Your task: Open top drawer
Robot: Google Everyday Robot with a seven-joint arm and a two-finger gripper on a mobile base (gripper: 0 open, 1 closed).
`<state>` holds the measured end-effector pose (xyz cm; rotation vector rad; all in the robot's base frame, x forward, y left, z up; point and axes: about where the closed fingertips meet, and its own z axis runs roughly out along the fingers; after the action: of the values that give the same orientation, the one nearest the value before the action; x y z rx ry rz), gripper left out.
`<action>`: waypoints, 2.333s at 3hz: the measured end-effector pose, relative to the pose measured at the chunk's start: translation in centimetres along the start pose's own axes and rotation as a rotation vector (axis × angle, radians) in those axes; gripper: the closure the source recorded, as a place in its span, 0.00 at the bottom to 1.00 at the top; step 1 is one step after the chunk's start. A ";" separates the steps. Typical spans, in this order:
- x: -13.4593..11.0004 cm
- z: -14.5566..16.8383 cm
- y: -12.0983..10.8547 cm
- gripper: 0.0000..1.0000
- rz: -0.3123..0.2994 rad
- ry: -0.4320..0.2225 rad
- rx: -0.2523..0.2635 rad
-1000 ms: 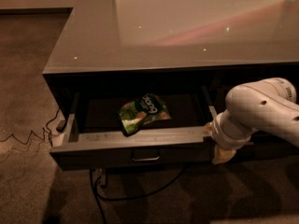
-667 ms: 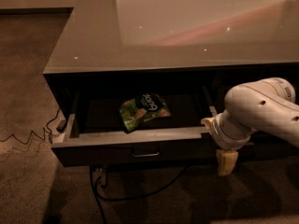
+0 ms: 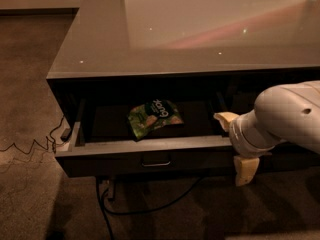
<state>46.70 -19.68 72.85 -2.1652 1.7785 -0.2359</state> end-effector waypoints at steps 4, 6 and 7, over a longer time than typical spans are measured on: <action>-4.0 0.6 -7.7 0.88 -0.100 -0.162 0.150; -5.1 5.8 -9.6 1.00 -0.073 -0.243 0.104; -6.2 7.5 -10.3 1.00 -0.076 -0.267 0.085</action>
Offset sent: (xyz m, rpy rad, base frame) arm 0.0411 0.0452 0.0483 0.0798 -0.1742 0.1445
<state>57.32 -10.83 69.98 -2.0947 1.5148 -0.0368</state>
